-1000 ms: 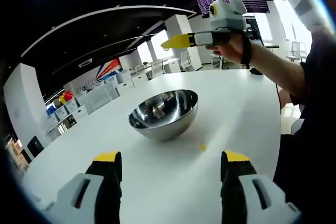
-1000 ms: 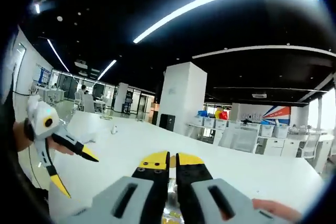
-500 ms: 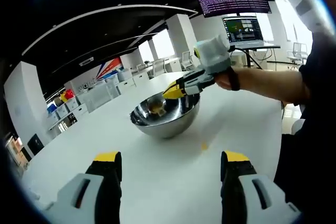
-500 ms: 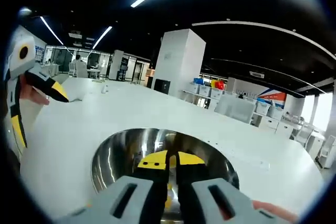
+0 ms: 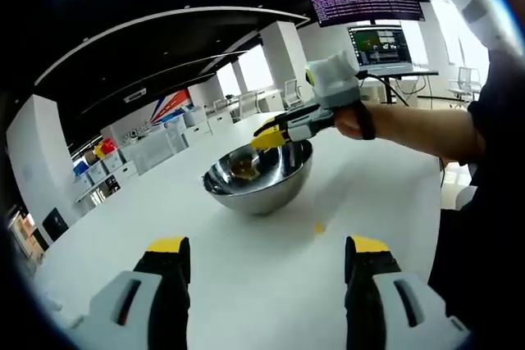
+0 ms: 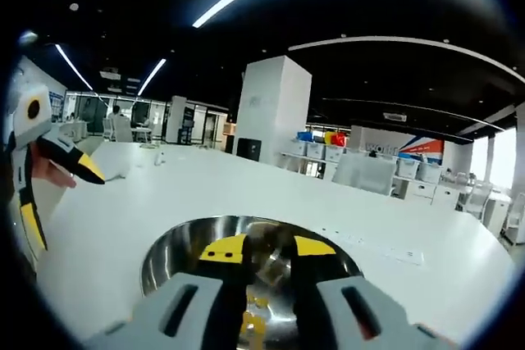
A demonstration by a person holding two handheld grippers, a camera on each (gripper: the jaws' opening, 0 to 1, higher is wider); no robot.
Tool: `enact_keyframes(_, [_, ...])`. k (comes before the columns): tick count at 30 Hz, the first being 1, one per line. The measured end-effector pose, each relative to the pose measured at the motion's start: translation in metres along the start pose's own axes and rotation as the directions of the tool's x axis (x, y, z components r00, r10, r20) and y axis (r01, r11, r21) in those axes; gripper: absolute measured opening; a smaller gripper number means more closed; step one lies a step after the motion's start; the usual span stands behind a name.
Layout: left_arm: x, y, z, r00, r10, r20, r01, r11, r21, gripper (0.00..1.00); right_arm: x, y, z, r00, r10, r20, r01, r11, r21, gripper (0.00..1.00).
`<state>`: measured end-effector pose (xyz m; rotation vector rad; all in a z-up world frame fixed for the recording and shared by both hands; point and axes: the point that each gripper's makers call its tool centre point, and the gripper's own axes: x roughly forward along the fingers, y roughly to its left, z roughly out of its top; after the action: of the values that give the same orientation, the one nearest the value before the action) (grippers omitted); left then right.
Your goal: Pick up the QQ candy scattered on the table and place it into the stainless steel bowl on the table
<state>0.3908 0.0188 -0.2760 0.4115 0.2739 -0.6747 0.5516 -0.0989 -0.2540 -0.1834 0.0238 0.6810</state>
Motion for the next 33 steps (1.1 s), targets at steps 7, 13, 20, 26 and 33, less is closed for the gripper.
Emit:
enact_keyframes(7, [0.000,0.000,0.001,1.000,0.001,0.003,-0.001,1.000,0.000,0.77,-0.003,-0.001,-0.002,1.000,-0.010,-0.008,0.010,1.000,-0.016,0.17])
enact_keyframes(13, [0.000,-0.001,0.001,1.000,0.000,0.002,0.000,1.000,0.001,0.77,-0.008,-0.001,0.007,1.000,-0.015,0.013,0.015,0.999,-0.032,0.17])
enact_keyframes(20, [0.000,-0.001,0.002,1.000,0.000,0.002,0.000,1.000,0.001,0.77,-0.027,0.004,0.056,0.991,-0.008,0.131,0.016,0.998,-0.056,0.17])
enact_keyframes(26, [0.001,-0.001,0.003,1.000,-0.002,0.004,0.002,1.000,0.005,0.77,-0.053,0.020,0.113,0.959,0.053,0.278,-0.042,0.998,-0.047,0.17])
enact_keyframes(33, [0.002,0.000,0.004,1.000,0.004,-0.001,-0.004,1.000,0.011,0.77,-0.092,0.065,0.160,0.896,0.190,0.401,-0.157,0.981,-0.115,0.18])
